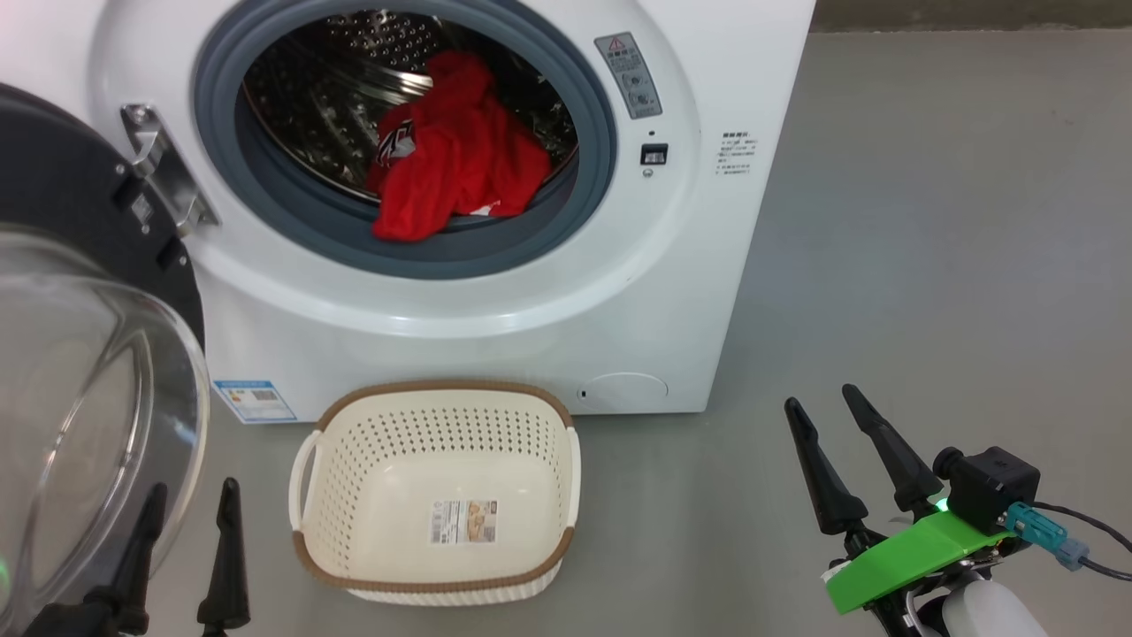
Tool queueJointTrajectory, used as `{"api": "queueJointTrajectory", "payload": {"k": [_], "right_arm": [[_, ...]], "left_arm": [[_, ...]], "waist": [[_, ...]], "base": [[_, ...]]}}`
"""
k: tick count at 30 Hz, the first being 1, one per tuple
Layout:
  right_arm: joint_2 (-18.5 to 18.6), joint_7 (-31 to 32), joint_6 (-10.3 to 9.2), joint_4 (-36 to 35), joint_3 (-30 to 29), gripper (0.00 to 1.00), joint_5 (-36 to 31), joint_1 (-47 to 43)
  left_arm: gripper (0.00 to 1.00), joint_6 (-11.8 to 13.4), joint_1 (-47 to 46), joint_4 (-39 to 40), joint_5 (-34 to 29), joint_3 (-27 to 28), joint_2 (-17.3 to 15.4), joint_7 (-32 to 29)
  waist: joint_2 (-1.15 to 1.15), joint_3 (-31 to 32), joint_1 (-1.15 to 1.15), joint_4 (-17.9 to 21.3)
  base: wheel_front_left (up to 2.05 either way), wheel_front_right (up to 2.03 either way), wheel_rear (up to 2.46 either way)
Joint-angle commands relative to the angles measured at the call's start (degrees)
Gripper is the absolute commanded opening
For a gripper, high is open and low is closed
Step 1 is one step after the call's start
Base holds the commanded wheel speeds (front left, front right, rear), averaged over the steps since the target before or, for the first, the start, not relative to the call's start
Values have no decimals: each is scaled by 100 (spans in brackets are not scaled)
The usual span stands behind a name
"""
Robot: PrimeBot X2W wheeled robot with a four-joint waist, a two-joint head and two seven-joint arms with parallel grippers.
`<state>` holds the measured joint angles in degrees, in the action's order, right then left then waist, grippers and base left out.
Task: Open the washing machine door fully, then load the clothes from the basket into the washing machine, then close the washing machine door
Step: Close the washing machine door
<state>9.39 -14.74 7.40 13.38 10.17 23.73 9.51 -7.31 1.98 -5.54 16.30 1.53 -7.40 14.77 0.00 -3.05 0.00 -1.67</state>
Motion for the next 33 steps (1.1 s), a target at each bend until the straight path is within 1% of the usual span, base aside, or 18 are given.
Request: {"api": "queueJointTrajectory", "payload": {"k": [1, 8, 14, 33], "right_arm": [[21, -26, 9, -134, 98, 100, -37, 140], [28, -26, 9, -133, 98, 100, -28, 138], [34, -26, 9, -134, 96, 100, -26, 125], [91, -26, 9, -113, 158, 100, -4, 109]], "left_arm": [[100, -17, -220, 166, 4, 179, -126, 23], [100, -17, -209, 139, 1, 177, -117, 23], [100, -17, -214, 110, -32, 180, -104, 23], [100, -17, -187, 81, -67, 171, -82, 23]], "waist": [[0, 5, 0, -4], [0, 18, 0, -25], [0, 45, 0, -47], [0, 72, 0, -83]], "base": [[-175, 175, 0], [-183, 183, 0], [-103, 103, 0], [-7, 7, 0]]}}
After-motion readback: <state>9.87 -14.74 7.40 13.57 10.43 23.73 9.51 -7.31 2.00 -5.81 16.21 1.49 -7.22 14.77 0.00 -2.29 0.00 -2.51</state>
